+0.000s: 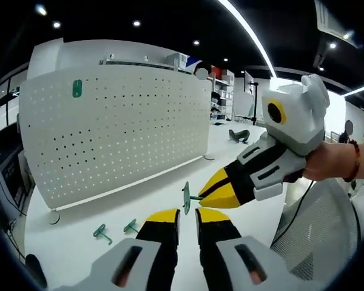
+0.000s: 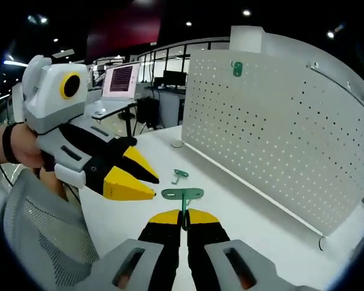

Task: Insert the hook assembly into the mounting plate slot until the hook locks in place.

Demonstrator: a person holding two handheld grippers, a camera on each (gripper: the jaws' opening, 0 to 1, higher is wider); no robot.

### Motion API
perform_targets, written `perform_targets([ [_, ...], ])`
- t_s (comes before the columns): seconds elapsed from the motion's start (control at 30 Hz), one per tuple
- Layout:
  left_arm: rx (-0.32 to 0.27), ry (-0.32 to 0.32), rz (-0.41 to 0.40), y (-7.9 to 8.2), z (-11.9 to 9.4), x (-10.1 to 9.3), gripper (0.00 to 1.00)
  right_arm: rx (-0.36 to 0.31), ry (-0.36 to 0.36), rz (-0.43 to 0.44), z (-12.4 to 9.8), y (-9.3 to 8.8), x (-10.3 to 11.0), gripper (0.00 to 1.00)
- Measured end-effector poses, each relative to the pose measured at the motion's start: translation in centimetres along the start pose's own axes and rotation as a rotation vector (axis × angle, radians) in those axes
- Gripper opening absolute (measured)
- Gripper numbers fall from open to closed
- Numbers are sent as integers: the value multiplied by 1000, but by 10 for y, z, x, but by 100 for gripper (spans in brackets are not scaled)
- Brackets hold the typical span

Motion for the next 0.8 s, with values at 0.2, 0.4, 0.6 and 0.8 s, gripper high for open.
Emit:
perform_targets([
  [0.2,-4,-1,-1,2,1,-1,9,-5,5,-7,-2,3,4,1],
  [0.4,-4,3,-10,0,0,0,4,-10,25,-17,-3,5,9,1],
  [0.6,8,17,3,-1,-1,0,4,9,30,-17,-3,6,12,1],
  [0.8,18,37,-32,-2,-4,2,2,1,52,-33,-5,10,15,1],
])
Point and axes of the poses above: the point that each gripper's makers call its tool centre point, and the gripper's own axes: z roughly forward along the fingers, x roughly to its left, y roughly out of its top, the point moved 3 cm from there along -z, roughly backward along the fingers, and after that the axes turned 6 degrees about -y, right-handed, at the moved point
